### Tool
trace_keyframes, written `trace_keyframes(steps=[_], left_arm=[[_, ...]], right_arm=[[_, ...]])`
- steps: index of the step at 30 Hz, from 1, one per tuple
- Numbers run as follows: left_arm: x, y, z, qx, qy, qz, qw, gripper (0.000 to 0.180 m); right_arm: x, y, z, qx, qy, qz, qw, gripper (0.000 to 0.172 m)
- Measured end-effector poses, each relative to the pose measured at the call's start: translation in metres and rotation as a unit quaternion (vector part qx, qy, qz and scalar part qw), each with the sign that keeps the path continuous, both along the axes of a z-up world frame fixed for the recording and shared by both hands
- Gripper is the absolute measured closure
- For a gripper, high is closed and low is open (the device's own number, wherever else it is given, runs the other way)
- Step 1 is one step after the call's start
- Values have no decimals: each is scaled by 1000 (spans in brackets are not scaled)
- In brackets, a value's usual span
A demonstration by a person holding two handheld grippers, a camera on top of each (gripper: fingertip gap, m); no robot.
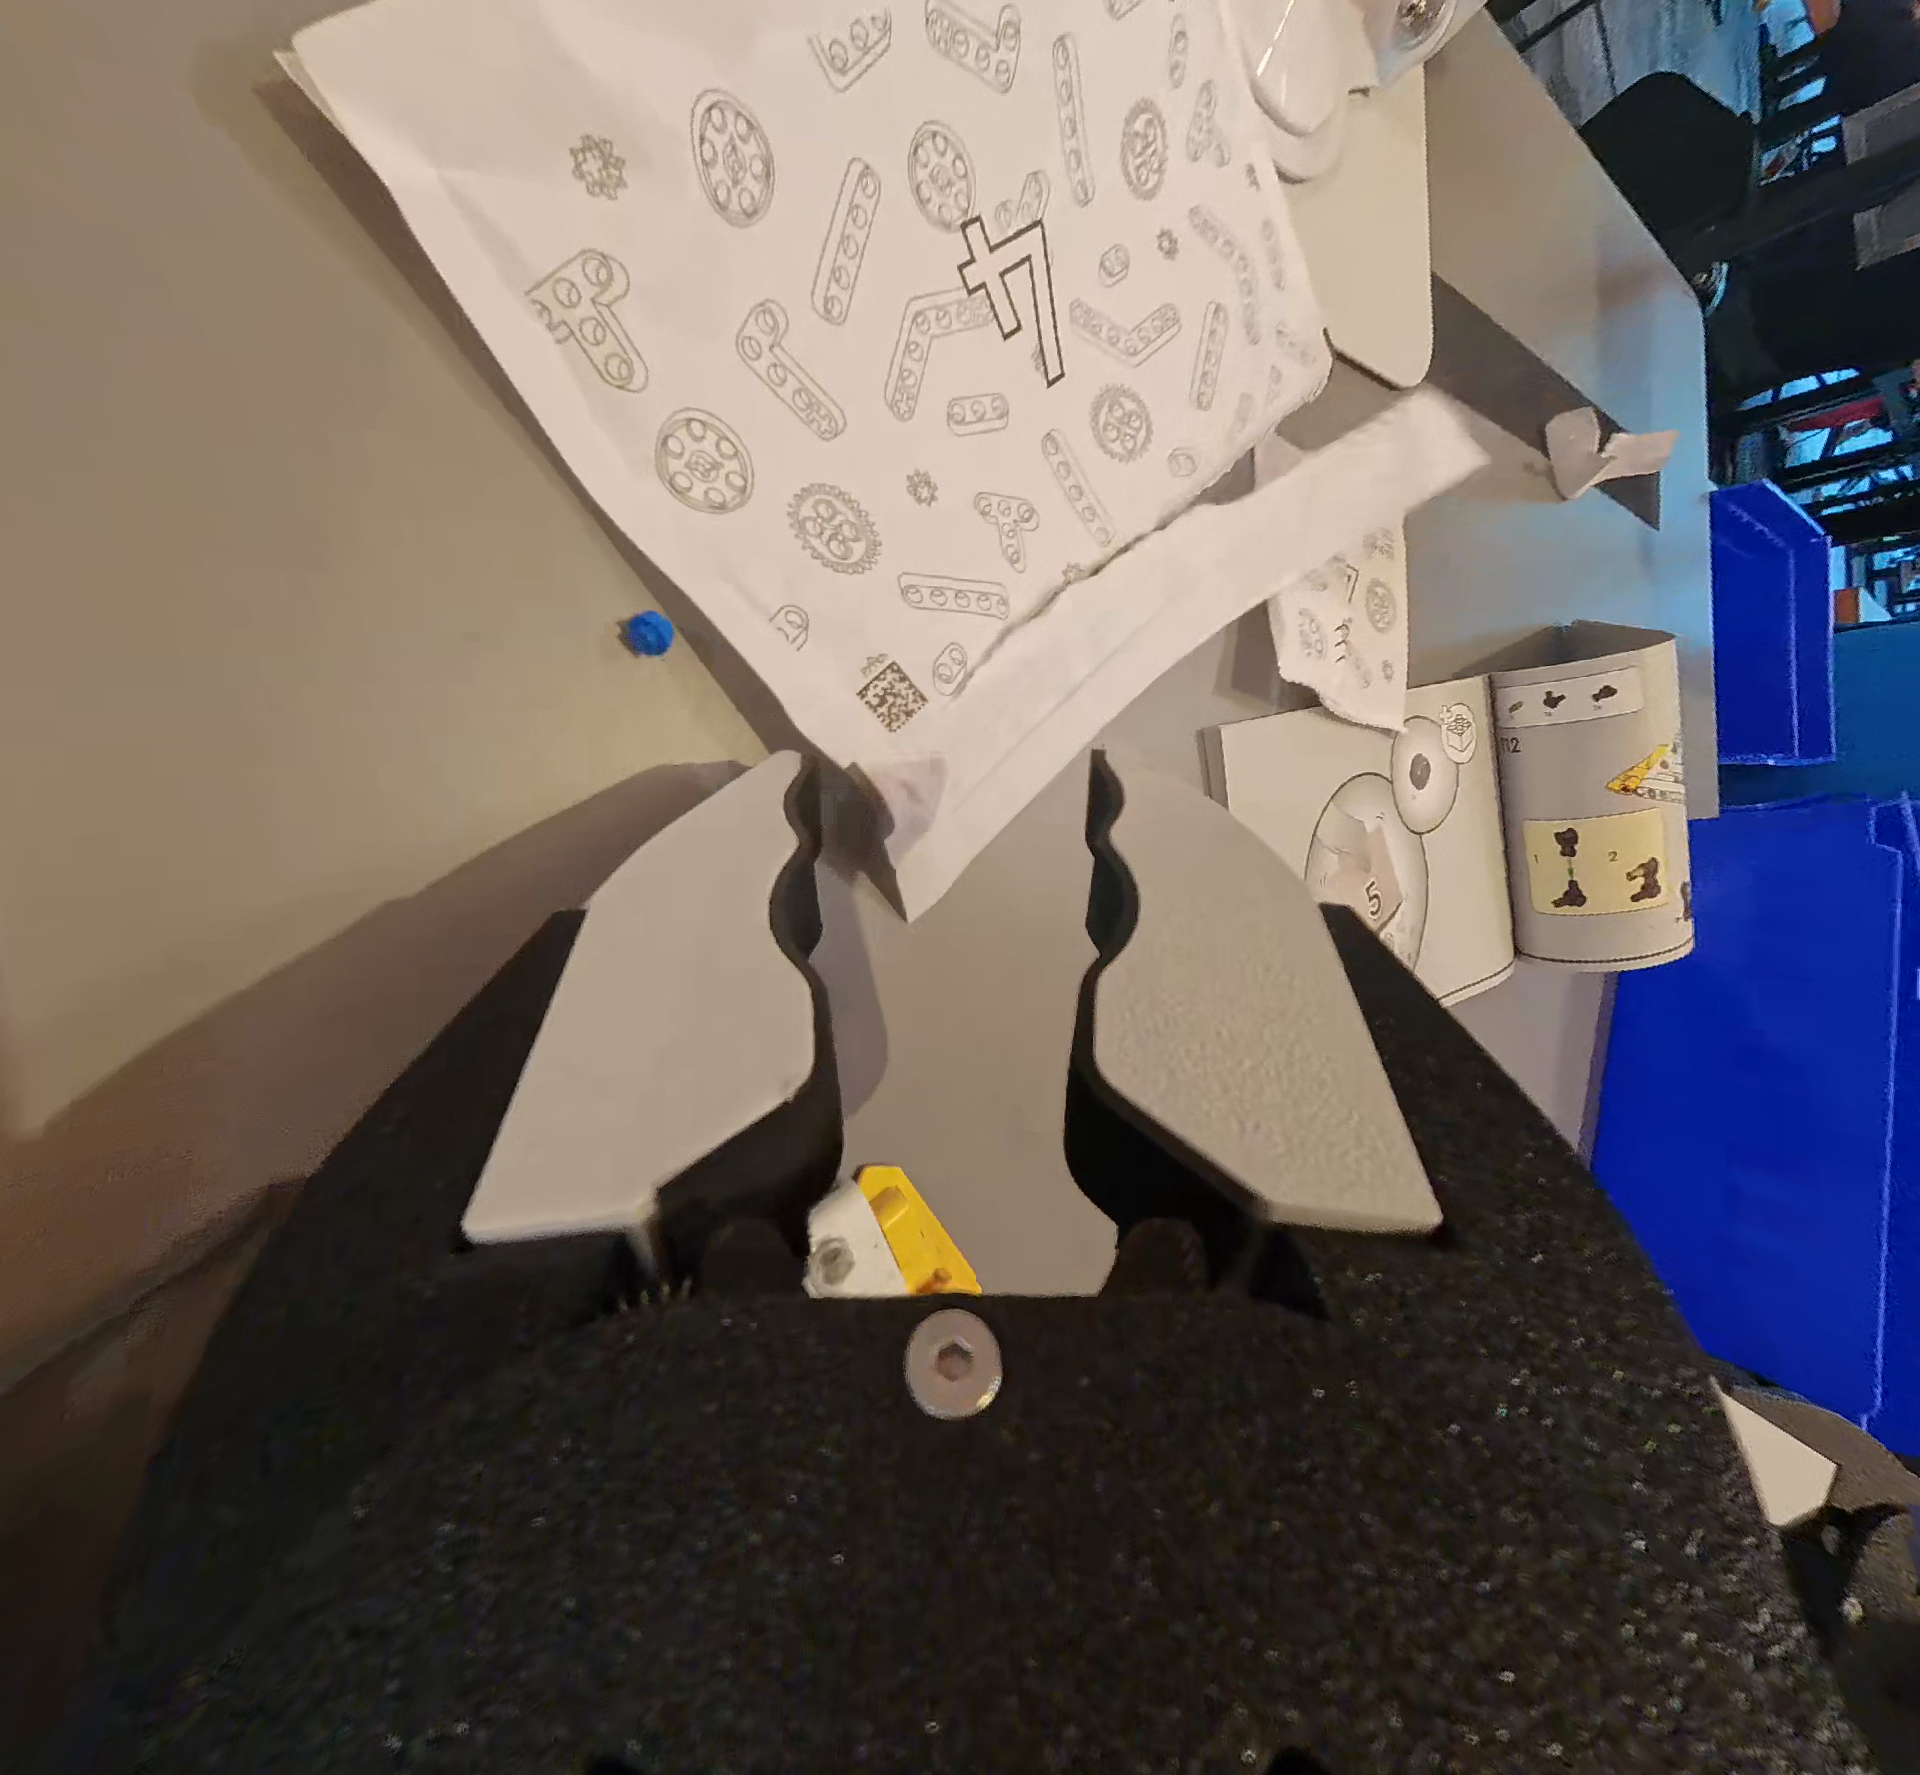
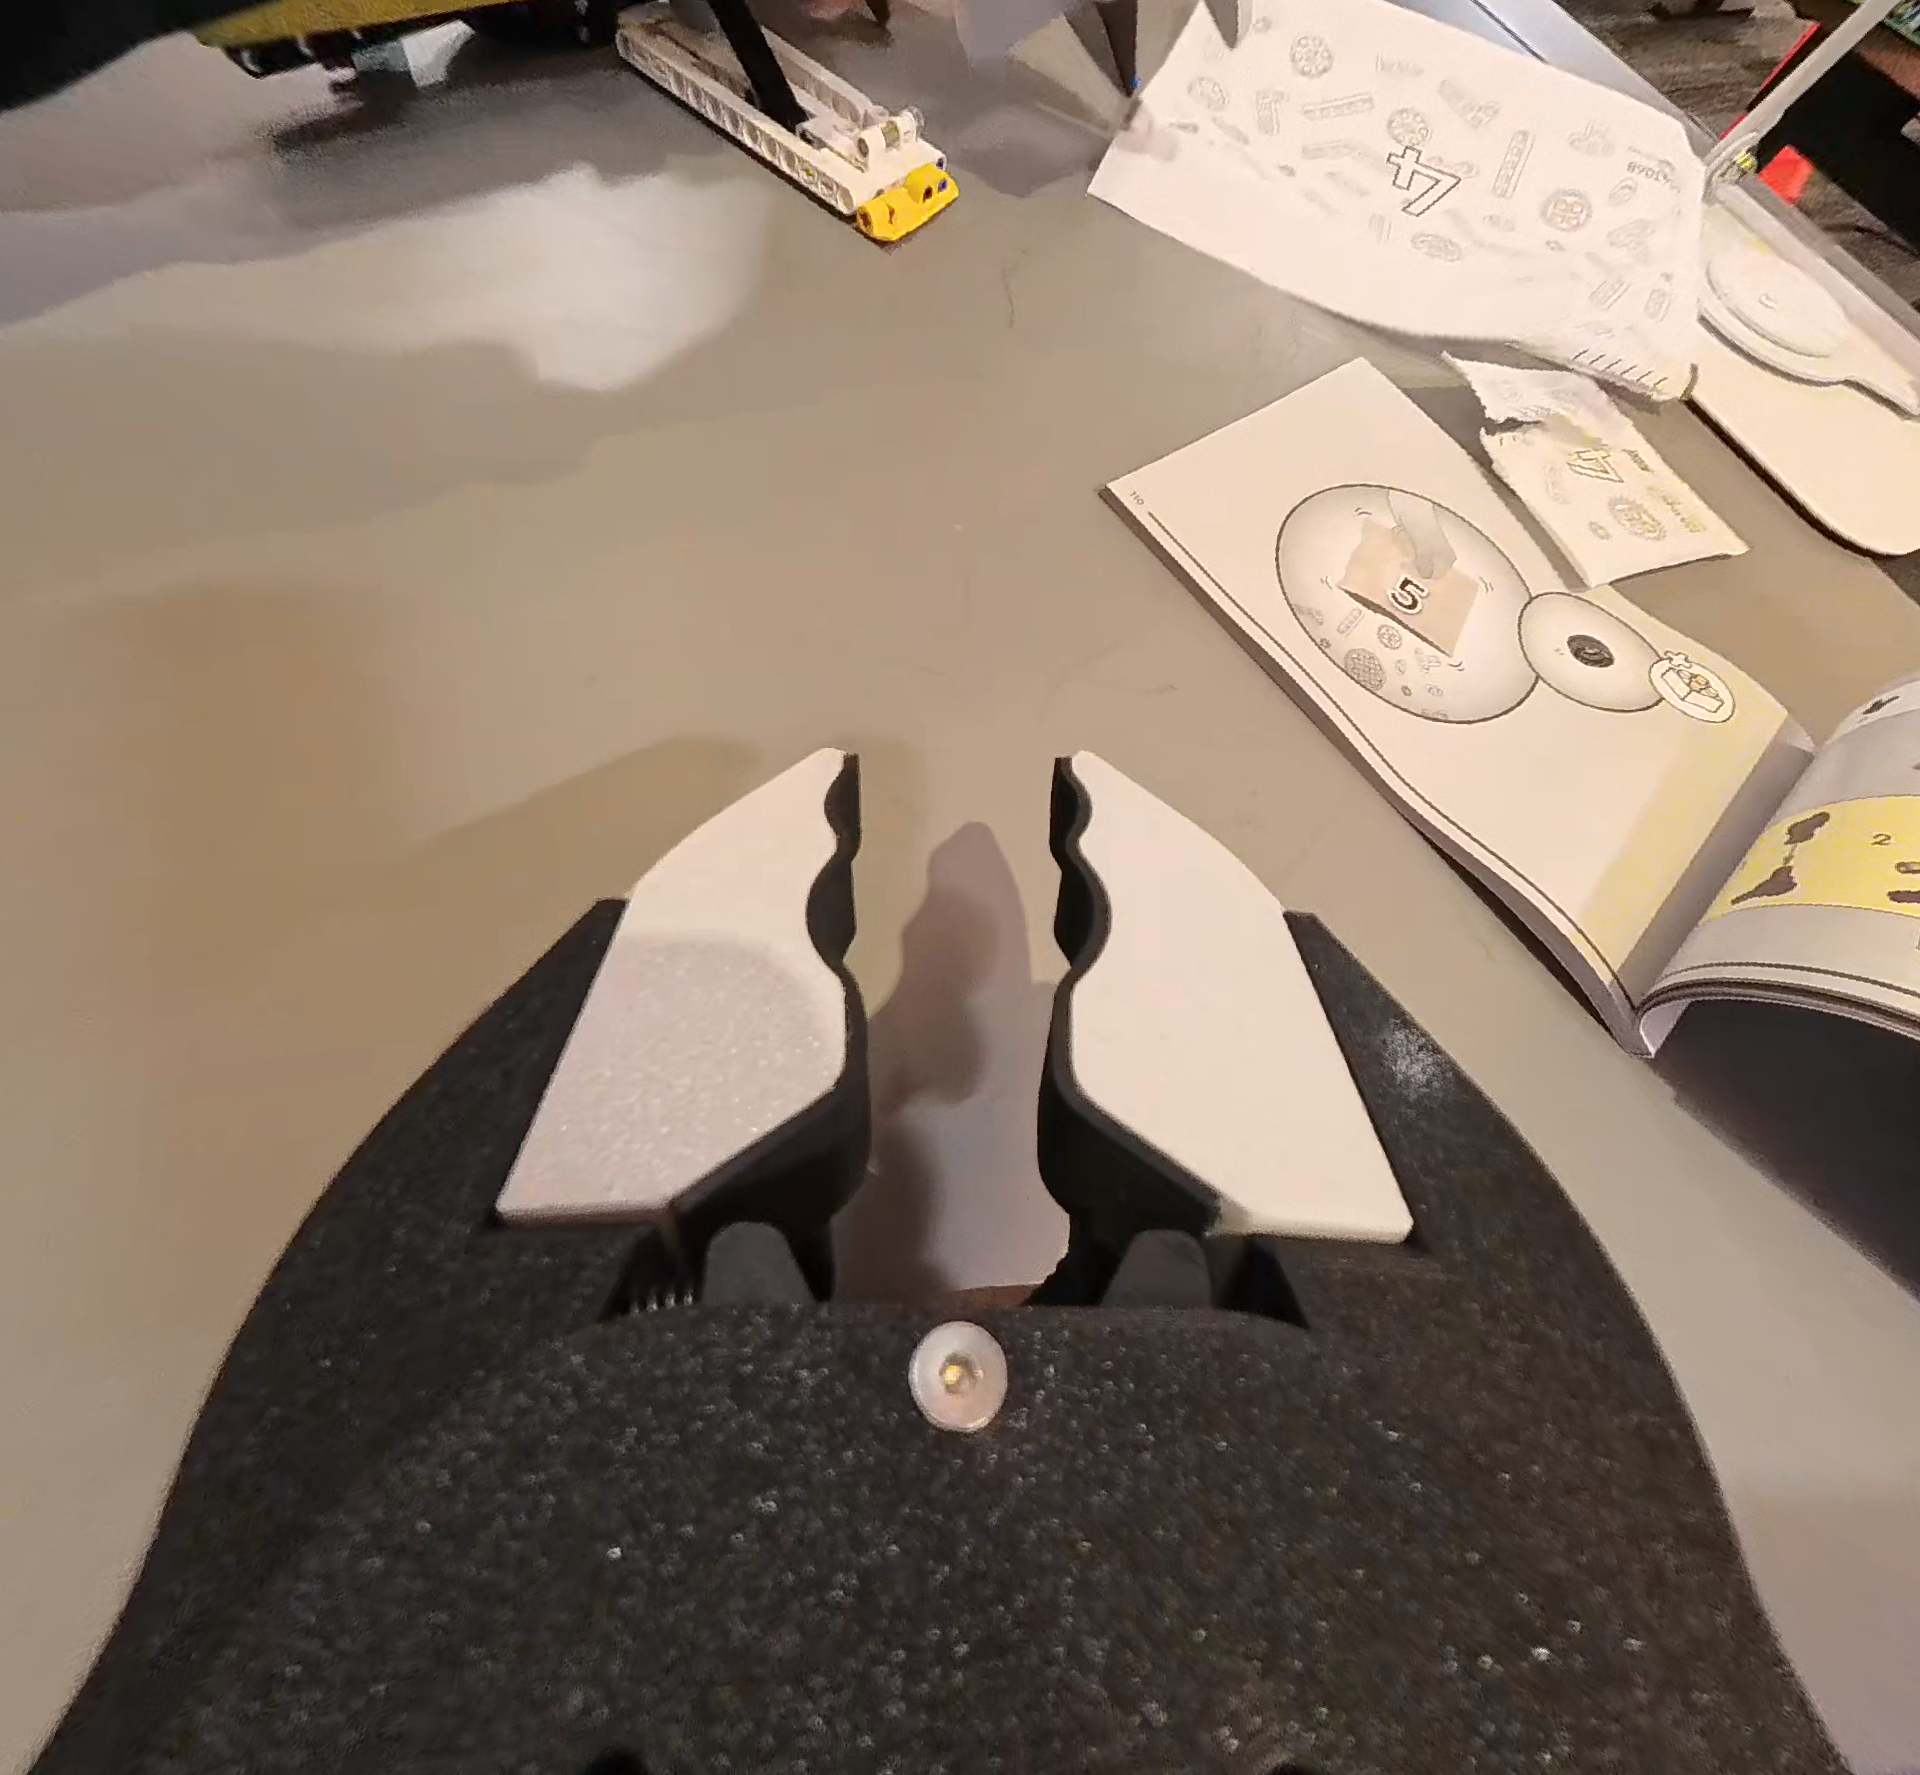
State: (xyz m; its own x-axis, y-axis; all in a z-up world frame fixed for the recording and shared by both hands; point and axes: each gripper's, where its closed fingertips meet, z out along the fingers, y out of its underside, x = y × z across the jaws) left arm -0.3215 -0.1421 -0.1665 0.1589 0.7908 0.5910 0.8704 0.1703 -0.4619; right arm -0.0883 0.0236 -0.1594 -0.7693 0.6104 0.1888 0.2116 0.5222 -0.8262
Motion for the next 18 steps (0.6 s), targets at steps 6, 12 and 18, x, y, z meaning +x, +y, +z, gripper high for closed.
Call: trace_keyframes(steps=[6,12,18], left_arm=[[6,-1,-4,26,-15,-2,1000,130],[7,5,-10,42,-27,-8,999,133],[6,8,-7,44,-17,-14,999,161]], right_arm=[[1,-2,0,-3,0,3,1000,137],[1,-3,-1,0,3,8,1000,137],[1,-3,-3,1,-2,9,1000,137]])
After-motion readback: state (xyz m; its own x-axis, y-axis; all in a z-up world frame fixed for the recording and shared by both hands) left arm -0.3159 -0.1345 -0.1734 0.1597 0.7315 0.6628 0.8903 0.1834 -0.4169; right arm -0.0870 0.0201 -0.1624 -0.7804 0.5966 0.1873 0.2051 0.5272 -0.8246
